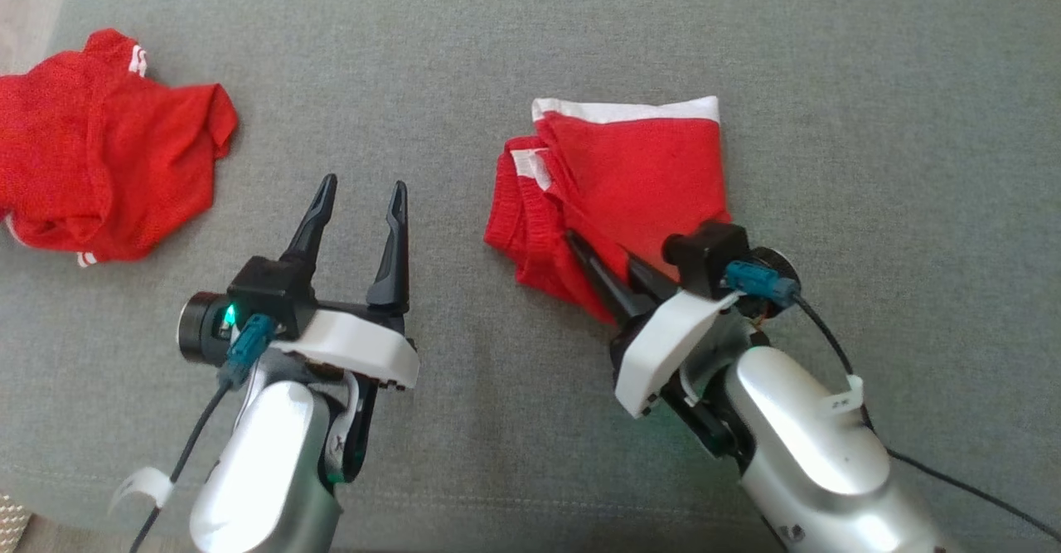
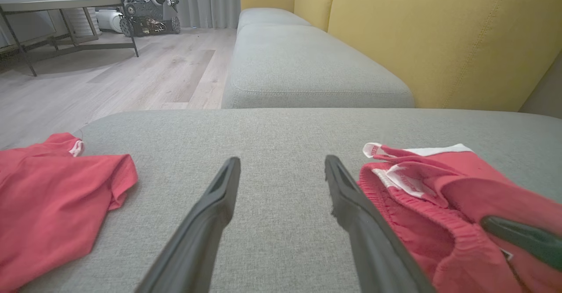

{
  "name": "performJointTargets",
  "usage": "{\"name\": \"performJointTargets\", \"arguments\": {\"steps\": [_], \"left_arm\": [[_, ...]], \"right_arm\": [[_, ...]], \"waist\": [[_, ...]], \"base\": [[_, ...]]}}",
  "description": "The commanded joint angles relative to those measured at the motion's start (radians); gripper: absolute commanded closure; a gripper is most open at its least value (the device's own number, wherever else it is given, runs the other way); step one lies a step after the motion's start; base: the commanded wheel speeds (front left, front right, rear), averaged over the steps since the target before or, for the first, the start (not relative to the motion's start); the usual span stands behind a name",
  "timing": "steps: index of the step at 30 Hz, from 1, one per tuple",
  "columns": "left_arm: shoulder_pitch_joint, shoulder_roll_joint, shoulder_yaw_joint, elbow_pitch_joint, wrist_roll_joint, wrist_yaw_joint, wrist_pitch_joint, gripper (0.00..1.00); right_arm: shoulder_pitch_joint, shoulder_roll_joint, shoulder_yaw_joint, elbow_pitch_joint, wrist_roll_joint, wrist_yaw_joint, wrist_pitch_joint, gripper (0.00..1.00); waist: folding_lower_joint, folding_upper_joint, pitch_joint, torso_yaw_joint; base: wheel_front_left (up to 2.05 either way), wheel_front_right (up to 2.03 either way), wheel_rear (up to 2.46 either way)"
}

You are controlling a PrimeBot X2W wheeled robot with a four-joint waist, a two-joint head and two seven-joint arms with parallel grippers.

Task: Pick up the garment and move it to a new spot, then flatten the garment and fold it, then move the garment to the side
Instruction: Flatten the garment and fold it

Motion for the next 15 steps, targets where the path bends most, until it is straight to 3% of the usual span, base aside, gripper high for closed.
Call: {"name": "performJointTargets", "arguments": {"steps": [1, 7, 8, 9, 10, 15], "left_arm": [[-0.038, 0.013, 0.032, -0.032, 0.0, 0.001, -0.009, 0.0], [-0.038, 0.01, 0.035, -0.036, 0.001, 0.003, -0.009, 0.0], [-0.038, 0.009, 0.035, -0.036, 0.001, 0.003, -0.009, 0.0], [-0.038, 0.009, 0.036, -0.036, 0.002, 0.003, -0.009, 0.0], [-0.038, 0.009, 0.037, -0.035, 0.002, 0.002, -0.009, 0.0], [-0.036, 0.009, 0.039, -0.034, 0.005, 0.0, -0.009, 0.0]], "right_arm": [[-0.043, 0.023, 0.028, -0.027, 0.01, -0.001, -0.016, 1.0], [-0.065, 0.023, 0.074, -0.01, 0.02, -0.001, -0.035, 0.96], [-0.067, 0.023, 0.08, -0.008, 0.02, -0.001, -0.038, 0.68], [-0.067, 0.023, 0.088, -0.007, 0.021, -0.001, -0.041, 0.11], [-0.069, 0.023, 0.096, -0.012, 0.02, -0.001, -0.049, 0.0], [-0.066, 0.023, 0.134, -0.055, 0.027, -0.001, -0.084, 0.0]], "waist": [[0.0, 0.0, 0.004, -0.002], [0.0, 0.0, 0.01, -0.013], [0.0, 0.0, 0.01, -0.015], [0.0, 0.0, 0.009, -0.017], [0.0, 0.0, 0.009, -0.019], [0.0, 0.0, 0.004, -0.028]], "base": [[0.0, 0.0, 0.0], [0.0, 0.0, 0.0], [0.0, 0.0, 0.0], [0.0, 0.0, 0.0], [0.0, 0.0, 0.0], [0.0, 0.0, 0.0]]}}
